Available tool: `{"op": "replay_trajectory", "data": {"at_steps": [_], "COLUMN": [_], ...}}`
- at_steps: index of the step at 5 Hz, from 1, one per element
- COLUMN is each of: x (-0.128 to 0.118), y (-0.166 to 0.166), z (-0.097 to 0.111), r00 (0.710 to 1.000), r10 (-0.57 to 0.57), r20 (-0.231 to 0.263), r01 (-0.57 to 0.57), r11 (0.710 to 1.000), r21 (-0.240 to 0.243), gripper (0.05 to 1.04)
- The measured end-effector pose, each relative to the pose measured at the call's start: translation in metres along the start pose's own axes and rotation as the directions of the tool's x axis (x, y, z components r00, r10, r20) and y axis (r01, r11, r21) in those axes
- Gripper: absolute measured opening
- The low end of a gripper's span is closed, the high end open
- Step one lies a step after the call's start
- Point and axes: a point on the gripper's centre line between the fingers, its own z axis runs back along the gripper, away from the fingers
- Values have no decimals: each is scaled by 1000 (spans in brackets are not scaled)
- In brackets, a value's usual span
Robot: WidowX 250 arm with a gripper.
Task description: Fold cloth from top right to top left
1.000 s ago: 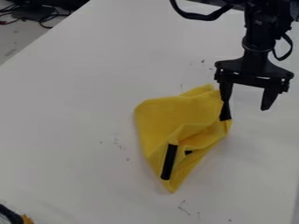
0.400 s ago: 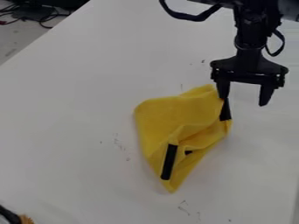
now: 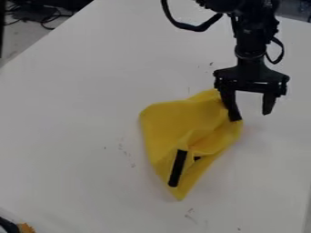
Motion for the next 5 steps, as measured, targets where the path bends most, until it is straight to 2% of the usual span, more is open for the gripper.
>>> {"op": "replay_trajectory", "data": {"at_steps": [1, 2, 3, 4, 5], "x": [1, 6, 12, 13, 17], "y": [3, 10, 16, 19, 23], "z": [-7, -4, -5, -10, -13], "r00": [999, 999, 999, 999, 999], "r10": [-18, -29, -33, -26, -24], "r20": [-29, -41, -38, -42, -41], "r01": [18, 29, 34, 28, 26], "r11": [1000, 1000, 999, 998, 999], "r21": [-7, 9, 33, 48, 41], "gripper": [1001, 1001, 949, 662, 359]}}
